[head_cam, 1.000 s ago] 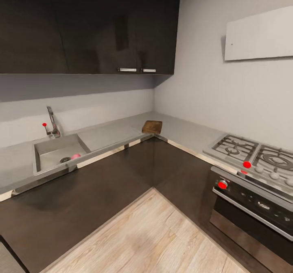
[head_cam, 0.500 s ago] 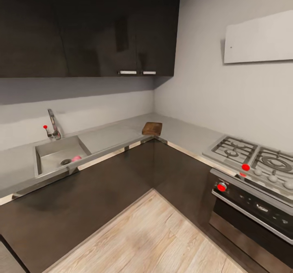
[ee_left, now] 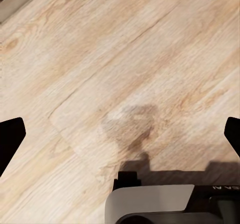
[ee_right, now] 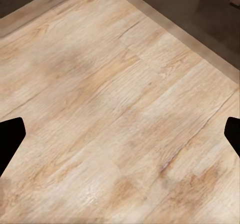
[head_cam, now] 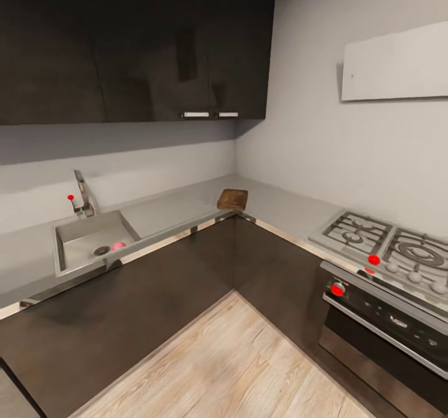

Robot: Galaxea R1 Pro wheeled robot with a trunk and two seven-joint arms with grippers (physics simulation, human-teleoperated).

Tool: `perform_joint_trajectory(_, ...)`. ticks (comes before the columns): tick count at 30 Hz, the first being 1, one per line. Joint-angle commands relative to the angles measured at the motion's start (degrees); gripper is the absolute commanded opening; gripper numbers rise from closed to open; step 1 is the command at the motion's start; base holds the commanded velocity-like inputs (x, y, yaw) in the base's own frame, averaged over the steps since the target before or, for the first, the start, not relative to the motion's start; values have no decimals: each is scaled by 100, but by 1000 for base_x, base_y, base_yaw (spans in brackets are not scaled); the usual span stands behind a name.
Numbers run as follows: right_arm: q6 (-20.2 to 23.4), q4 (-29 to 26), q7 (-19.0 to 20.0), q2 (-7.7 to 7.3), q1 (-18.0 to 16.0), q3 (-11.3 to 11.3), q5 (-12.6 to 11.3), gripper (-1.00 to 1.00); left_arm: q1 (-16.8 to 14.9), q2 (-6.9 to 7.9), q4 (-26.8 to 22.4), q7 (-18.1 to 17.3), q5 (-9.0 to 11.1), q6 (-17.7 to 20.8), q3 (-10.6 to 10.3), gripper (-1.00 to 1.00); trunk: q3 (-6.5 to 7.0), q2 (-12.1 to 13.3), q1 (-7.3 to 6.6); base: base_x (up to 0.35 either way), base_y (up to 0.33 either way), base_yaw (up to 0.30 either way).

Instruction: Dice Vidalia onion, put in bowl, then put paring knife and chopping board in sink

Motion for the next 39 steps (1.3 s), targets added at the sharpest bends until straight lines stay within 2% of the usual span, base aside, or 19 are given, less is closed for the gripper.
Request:
perform_joint_trajectory(1,-16,1,-1,0,-2,2,1,100,1,0,-7,-3,4,-1,5,100,13,38,-22,0,0,0)
perform_joint_trajectory(39,-19,4,-1,4,-2,11,1,100,0,0,-16,-3,4,-7,4,100,695,1562,-857,0,0,0)
